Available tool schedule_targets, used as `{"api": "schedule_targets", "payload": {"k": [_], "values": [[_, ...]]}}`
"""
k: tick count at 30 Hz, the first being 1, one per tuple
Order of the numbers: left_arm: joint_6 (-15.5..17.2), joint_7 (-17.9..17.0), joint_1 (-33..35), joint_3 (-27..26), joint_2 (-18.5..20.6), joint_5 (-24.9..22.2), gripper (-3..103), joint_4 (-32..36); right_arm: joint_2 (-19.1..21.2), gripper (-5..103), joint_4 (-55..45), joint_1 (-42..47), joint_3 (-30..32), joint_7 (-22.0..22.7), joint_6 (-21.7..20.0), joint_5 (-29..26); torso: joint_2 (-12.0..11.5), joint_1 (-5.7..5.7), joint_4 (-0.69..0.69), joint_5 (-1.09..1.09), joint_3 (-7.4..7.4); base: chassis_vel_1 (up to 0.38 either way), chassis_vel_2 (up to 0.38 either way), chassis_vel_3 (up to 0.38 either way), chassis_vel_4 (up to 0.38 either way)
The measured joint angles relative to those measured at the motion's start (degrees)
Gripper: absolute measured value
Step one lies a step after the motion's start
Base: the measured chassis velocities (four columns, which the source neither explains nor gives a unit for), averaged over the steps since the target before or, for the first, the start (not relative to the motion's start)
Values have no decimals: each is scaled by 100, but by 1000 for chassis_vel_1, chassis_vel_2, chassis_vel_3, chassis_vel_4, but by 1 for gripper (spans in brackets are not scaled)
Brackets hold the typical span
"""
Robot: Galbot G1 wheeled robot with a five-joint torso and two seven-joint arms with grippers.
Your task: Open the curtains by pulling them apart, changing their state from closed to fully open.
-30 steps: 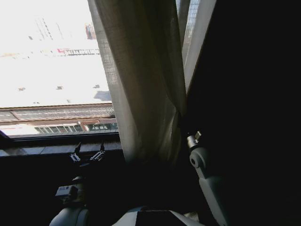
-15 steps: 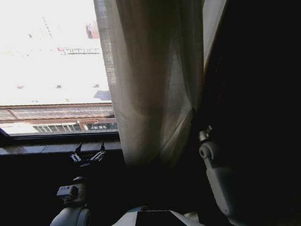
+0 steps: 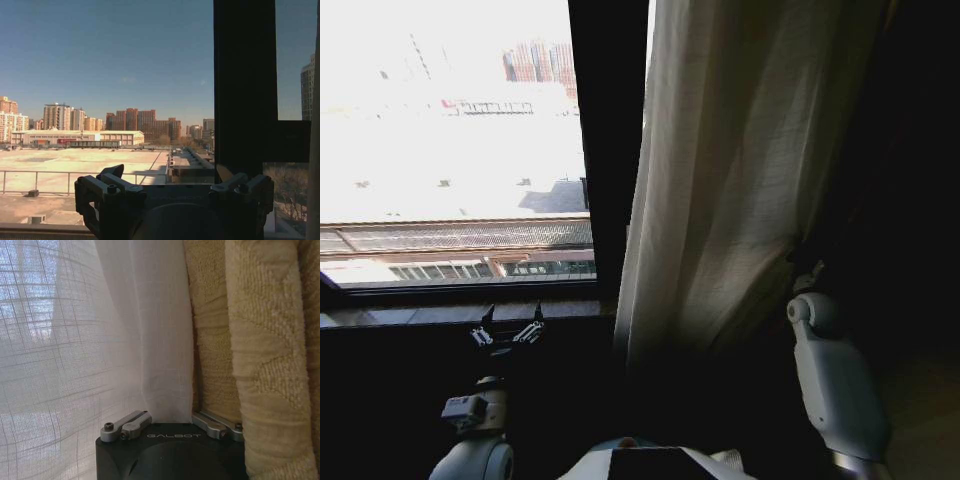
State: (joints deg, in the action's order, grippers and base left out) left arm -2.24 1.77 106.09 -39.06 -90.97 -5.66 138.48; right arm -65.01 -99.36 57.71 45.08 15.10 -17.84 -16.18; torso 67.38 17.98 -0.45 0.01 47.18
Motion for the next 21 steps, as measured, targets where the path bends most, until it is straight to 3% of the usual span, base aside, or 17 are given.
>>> {"api": "schedule_targets", "payload": {"k": [3,5,9,11,14,15,21], "values": [[-40,0,32,-1,-9,0,100,-7,-71,-1,-160,75,-143,-32,-1,16,0,0,0,1,0,0,0,0,0],[-52,0,42,-2,-9,0,100,-8,-88,4,-252,141,-188,-105,5,16,0,1,0,1,0,0,0,0,0],[-85,-1,68,-13,-15,-3,100,-8,-186,25,-874,628,-484,-376,79,-30,0,1,2,0,0,0,0,0,0],[-87,-3,67,-14,-15,-5,100,-8,-215,25,-1065,819,-566,-509,111,-50,0,1,1,-1,0,0,0,0,0],[-88,-4,49,-10,-16,-7,100,-21,-339,42,-1704,1413,-907,-827,228,-128,0,1,0,-1,0,0,0,0,0],[-88,-4,49,-10,-16,-7,100,-21,-339,42,-1704,1413,-907,-827,228,-128,0,1,0,-1,0,0,0,0,0],[-90,-5,60,-15,-17,-13,100,-14,-560,69,-2695,2051,-1611,-940,245,-146,0,1,2,-2,0,0,0,0,0]]}}
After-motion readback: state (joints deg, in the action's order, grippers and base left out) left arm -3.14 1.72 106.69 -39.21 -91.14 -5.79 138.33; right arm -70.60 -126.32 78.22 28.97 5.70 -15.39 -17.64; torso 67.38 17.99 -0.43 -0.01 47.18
